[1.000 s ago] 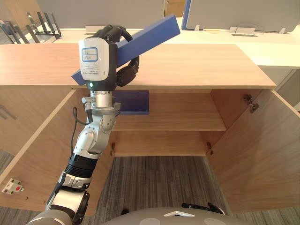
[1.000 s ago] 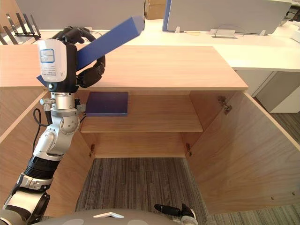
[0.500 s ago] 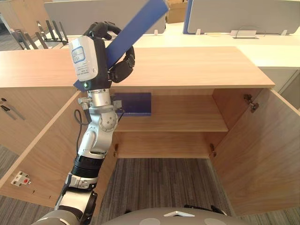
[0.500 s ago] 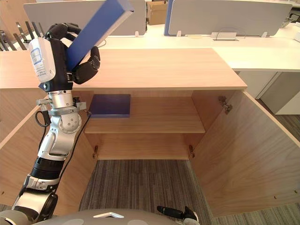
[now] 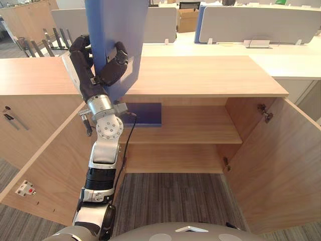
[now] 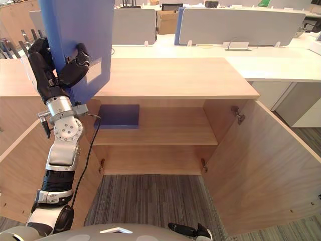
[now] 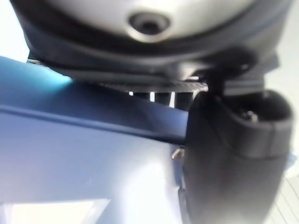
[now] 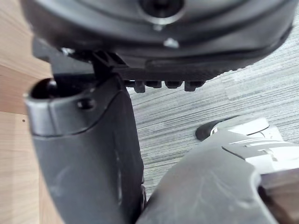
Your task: Walk over to the cabinet, pick up the folder, carry it to the office cabinet, place the folder inside the office cabinet, then close the office cabinet door
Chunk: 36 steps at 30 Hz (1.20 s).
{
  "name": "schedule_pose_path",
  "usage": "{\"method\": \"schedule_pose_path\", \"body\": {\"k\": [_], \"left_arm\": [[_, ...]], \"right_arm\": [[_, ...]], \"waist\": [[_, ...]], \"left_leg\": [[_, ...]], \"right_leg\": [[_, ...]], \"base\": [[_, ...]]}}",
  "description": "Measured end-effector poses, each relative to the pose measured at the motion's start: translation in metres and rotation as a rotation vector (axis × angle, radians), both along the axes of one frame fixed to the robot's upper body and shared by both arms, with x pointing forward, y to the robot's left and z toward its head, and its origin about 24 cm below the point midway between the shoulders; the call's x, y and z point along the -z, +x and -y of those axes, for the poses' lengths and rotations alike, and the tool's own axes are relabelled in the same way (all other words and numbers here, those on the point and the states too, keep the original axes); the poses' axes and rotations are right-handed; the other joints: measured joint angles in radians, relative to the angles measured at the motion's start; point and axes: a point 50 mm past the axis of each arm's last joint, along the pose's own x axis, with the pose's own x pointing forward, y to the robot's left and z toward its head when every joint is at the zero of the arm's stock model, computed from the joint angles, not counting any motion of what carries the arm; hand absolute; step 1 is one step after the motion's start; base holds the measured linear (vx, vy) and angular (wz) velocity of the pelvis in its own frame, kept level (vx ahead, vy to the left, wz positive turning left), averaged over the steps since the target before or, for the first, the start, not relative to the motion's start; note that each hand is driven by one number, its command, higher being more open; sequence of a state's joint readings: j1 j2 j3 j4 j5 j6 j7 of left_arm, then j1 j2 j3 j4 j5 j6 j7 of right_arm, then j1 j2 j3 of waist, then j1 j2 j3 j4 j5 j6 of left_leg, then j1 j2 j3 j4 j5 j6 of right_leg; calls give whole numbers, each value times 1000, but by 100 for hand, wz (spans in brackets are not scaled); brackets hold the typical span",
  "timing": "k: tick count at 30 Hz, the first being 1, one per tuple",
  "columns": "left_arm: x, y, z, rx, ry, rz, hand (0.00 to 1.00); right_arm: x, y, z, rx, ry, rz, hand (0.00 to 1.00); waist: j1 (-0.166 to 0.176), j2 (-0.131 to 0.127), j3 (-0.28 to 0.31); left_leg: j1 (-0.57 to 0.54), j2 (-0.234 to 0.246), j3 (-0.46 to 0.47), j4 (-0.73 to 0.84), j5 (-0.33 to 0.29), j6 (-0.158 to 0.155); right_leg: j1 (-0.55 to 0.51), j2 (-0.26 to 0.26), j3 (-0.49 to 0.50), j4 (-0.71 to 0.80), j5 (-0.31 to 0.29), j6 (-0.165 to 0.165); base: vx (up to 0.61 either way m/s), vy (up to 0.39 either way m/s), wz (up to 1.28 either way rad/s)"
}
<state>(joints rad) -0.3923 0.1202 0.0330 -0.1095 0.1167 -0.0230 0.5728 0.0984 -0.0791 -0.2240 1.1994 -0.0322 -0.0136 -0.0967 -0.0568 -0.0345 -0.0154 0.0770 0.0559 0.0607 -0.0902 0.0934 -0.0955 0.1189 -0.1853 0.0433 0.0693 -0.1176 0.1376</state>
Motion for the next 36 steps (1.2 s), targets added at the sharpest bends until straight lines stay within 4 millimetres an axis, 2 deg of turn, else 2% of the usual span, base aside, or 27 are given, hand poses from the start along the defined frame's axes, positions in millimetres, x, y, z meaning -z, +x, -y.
{"method": "schedule_pose_path", "body": {"k": [5,10,15,21,24,28,32,34,35,36], "left_arm": [[3,12,0,209,-325,42,0],[2,14,6,420,-537,115,0],[2,16,23,590,-579,128,0],[20,23,39,736,-540,29,0],[28,24,36,762,-554,4,0],[26,23,22,788,-498,3,0],[26,21,13,846,-421,-3,0],[29,19,12,866,-407,-9,0],[29,19,12,867,-407,-9,0],[36,17,12,878,-404,-27,0]], "right_arm": [[0,-2,-1,0,5,-10,100],[1,-1,-2,-3,8,-10,100],[0,-1,0,-9,4,-16,100],[-1,11,-2,-134,-5,-11,100],[-6,29,-7,-267,-7,52,100],[-24,62,-19,-306,26,264,100],[-59,99,-31,-223,144,572,100],[-71,110,-28,-182,165,659,100],[-72,110,-28,-181,166,660,100],[-83,119,-21,-114,181,735,100]], "waist": [[0,-7,-10],[-1,-10,-16],[0,-10,-16],[-4,-11,-11],[-6,-15,-7],[-16,-17,-6],[-30,-22,-3],[-31,-23,-2],[-31,-23,-2],[-34,-24,-2]], "left_leg": [[-4,0,-1,0,4,1],[-21,-2,-9,0,10,2],[-20,-3,-16,0,12,3],[-17,-1,-11,0,12,3],[-19,3,6,0,10,1],[-32,12,24,4,8,-2],[-33,18,42,4,5,-6],[-32,19,45,4,4,-7],[-32,19,45,4,4,-7],[-32,19,47,4,3,-7]], "right_leg": [[-5,0,0,1,2,1],[-18,0,-5,0,6,2],[-14,-1,-14,-4,5,0],[-10,-1,-13,-22,7,-16],[-20,1,4,-27,19,-4],[-35,9,24,-43,40,-3],[-43,14,41,-54,48,-3],[-45,15,44,-53,48,-2],[-45,15,44,-53,48,-2],[-48,15,47,-53,49,-2]], "base": [[-13,-2,0],[-1,-2,3],[-20,-5,4],[-17,0,-5],[-3,6,-17],[18,0,-14],[2,-5,-12],[-16,-5,-7],[-18,-1,-5],[-16,1,-4]]}}
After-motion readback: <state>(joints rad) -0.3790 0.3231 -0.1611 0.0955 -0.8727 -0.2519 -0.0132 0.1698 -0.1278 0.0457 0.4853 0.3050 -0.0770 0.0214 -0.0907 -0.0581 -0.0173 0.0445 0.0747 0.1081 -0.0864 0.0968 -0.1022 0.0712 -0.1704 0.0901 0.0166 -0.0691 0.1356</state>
